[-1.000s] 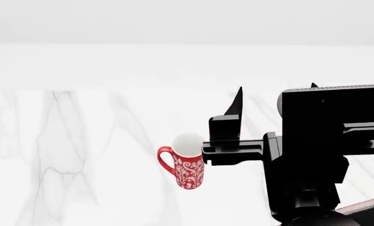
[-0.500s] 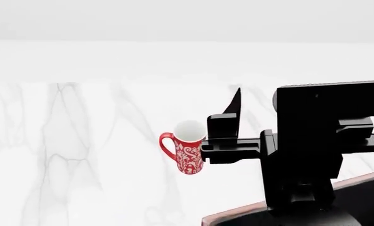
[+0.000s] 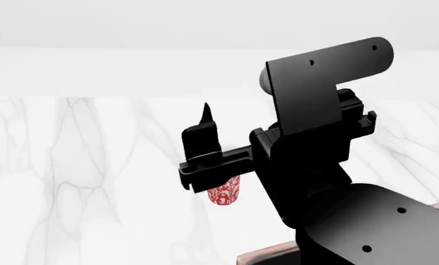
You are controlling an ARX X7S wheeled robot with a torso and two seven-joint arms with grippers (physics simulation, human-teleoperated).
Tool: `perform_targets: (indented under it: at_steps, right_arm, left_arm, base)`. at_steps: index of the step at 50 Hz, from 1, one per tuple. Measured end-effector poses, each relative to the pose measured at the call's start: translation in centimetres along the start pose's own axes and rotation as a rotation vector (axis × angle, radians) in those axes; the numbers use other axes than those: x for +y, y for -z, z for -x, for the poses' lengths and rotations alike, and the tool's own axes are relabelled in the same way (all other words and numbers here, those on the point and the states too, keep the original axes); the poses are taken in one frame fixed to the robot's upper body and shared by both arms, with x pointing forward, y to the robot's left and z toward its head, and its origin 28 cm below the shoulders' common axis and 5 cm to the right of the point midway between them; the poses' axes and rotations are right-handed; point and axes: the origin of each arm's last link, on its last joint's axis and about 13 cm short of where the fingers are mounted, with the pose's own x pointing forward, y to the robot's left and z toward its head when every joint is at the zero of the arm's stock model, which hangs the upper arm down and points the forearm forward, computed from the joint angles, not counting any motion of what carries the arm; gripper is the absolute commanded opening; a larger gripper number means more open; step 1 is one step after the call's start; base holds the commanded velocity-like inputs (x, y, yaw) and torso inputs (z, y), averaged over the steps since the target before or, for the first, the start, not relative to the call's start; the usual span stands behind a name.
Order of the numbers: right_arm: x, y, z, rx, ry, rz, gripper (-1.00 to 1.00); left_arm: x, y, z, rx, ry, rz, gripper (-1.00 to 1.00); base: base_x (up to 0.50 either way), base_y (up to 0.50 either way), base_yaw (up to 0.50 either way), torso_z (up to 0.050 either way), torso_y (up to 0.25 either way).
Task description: Pick up the book and place it in the right compartment of the caddy.
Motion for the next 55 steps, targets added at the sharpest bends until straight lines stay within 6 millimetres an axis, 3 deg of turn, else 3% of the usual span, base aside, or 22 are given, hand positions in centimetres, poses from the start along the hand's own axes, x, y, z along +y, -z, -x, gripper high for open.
perform_targets:
  at_steps: [14, 30, 40, 55]
  right_arm:
    - [2.5, -2.0, 0.7, 0.124, -0.533, 0.160, 1.00]
    - [5.3, -1.1, 2.6, 0.352, -1.003, 0.472, 1.00]
    - [6.0, 0.4, 3.6, 0.477, -1.157, 0.600, 1.00]
    - [5.9, 1.9, 3.2, 0.555, -1.201, 0.633, 1.00]
  left_arm:
    - [0.0, 0.1, -0.1, 0.000, -0.006, -0.005, 1.00]
    - [0.1, 0.3, -0.1, 0.003, -0.008, -0.009, 1.00]
    - [0.1, 0.4, -0.1, 0.004, -0.009, -0.011, 1.00]
    - [0.1, 0.5, -0.1, 0.003, -0.008, -0.012, 1.00]
  base:
    - [0.00, 0.00, 0.00, 0.000, 0.000]
    - [0.00, 0.00, 0.00, 0.000, 0.000]
    - [0.00, 0.00, 0.00, 0.000, 0.000]
    - [0.00, 0.00, 0.00, 0.000, 0.000]
